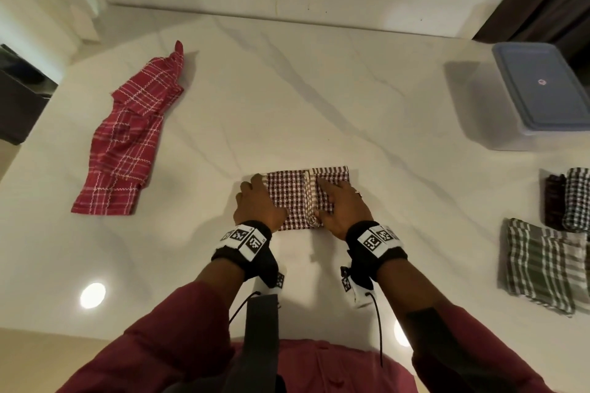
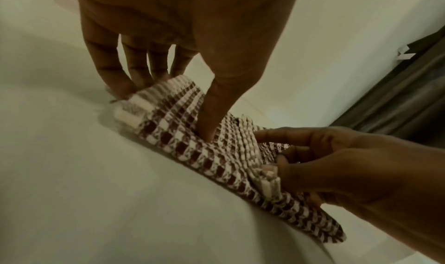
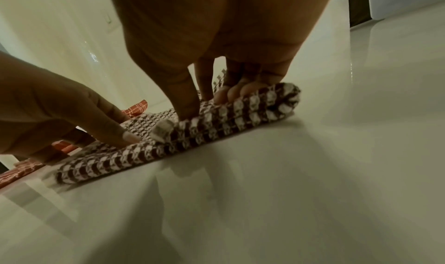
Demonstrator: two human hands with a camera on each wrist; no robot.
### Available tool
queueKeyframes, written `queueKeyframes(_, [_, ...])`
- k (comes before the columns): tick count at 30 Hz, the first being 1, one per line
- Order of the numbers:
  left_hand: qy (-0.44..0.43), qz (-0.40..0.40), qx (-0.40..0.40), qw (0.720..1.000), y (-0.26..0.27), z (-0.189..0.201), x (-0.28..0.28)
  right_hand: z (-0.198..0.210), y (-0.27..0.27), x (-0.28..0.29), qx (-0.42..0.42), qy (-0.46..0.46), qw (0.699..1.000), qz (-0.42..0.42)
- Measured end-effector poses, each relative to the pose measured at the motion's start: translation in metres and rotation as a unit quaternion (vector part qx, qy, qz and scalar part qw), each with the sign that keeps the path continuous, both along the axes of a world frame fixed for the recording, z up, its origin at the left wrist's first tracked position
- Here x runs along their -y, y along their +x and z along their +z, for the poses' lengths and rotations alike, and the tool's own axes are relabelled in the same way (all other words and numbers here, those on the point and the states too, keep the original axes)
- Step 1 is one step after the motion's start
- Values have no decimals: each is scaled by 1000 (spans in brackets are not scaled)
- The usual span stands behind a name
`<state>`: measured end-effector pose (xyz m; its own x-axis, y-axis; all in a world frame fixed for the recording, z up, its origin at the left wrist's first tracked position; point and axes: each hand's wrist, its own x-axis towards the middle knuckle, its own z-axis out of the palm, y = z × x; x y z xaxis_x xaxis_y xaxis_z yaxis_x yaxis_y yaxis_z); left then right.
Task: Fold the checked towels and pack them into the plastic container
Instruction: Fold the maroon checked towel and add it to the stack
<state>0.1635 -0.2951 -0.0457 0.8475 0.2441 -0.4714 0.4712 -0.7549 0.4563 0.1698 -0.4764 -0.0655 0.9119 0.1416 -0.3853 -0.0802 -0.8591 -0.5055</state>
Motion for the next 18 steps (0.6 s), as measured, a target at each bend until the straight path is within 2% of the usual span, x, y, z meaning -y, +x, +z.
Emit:
queueKeyframes(6, [-117,95,-10,989,6,-6,-5,-2,0,2,5,14,1000,-9])
queueKeyframes(9, [-150,58,-17,987,5,-6,-9,0,0,3,5,31,999,-18])
queueKeyframes(12, [-184,34,10,982,1,-2,-7,2,-1,3,14,42,999,-22])
queueKeyframes(16, [-264,83,36,960,-2,6,3,4,-1,4,15,47,998,-29])
queueKeyframes(18, [-284,94,78,951,-3,8,5,5,-3,3,12,63,997,-39])
